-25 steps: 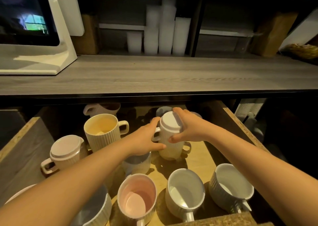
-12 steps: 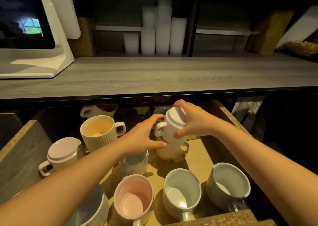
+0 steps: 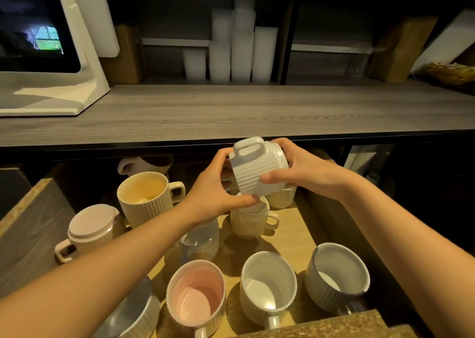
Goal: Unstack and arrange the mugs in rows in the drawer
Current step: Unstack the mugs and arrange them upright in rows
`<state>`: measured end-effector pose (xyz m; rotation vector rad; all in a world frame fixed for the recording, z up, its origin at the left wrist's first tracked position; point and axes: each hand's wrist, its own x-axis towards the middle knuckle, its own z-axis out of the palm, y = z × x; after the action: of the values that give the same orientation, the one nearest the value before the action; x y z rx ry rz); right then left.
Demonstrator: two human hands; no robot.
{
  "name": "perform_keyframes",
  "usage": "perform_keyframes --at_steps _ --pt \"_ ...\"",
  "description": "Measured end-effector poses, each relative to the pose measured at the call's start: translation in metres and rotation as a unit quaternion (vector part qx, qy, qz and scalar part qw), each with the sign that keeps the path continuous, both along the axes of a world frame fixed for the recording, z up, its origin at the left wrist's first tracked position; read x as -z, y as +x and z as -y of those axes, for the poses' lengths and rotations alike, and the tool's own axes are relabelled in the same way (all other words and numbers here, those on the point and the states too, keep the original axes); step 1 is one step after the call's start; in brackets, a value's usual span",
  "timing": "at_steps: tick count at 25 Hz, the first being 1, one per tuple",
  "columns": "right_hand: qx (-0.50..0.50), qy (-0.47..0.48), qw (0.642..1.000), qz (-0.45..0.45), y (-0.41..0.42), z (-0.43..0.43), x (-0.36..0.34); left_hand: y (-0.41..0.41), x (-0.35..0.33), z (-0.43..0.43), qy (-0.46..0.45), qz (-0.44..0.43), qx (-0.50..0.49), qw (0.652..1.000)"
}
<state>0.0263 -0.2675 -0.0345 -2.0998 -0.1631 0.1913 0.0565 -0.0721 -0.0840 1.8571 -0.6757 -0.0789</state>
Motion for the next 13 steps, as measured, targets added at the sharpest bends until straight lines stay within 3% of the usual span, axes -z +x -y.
perform_keyframes --at_steps 7,13 --pt "-0.054 -0.153 0.984 0.079 -0.006 0.000 -0.014 0.005 -0.009 -0.004 0.079 0.023 0.025 0.996" --pt "-0.080 -0.212 0.974 0.010 -0.011 -0.008 -0.011 0.005 -0.011 0.000 0.045 -0.051 0.041 0.997"
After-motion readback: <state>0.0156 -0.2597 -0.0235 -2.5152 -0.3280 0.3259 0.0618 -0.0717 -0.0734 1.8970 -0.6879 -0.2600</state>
